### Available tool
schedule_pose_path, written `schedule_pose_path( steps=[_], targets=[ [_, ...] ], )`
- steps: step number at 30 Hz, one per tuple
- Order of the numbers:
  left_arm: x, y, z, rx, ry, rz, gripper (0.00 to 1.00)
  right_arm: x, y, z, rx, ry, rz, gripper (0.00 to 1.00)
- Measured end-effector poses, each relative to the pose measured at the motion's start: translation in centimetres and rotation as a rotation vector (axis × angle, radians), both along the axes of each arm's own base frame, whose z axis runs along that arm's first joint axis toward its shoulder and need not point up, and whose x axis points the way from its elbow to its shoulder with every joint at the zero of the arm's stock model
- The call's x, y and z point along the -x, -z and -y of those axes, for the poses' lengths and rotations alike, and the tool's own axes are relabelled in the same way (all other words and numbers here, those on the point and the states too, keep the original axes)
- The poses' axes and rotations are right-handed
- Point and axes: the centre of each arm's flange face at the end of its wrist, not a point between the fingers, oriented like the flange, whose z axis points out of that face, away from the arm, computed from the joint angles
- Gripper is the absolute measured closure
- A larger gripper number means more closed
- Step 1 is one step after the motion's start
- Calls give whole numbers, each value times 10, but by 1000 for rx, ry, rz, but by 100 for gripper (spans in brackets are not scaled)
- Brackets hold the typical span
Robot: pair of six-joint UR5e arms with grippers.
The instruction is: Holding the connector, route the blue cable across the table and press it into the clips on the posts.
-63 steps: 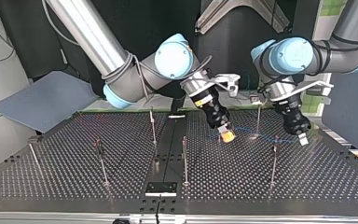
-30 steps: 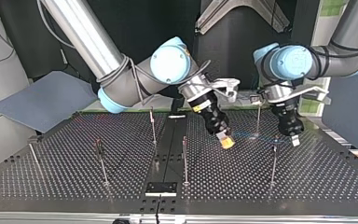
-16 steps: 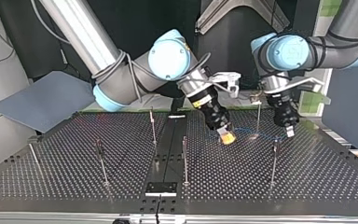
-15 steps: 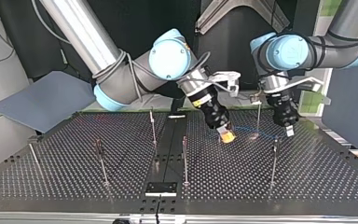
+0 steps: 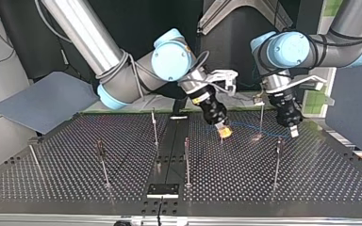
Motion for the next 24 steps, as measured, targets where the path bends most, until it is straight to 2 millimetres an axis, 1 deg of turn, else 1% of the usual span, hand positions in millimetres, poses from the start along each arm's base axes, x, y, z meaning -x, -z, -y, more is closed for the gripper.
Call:
schedule_pose_path(
  steps=[16, 24],
  targets=[
    [5, 1, 6, 12, 13, -10, 100, 11, 1, 21, -16, 30, 9, 100],
    [-2, -5, -5, 11, -7, 46, 100, 10, 2, 20, -12, 28, 6, 100]
  ],
)
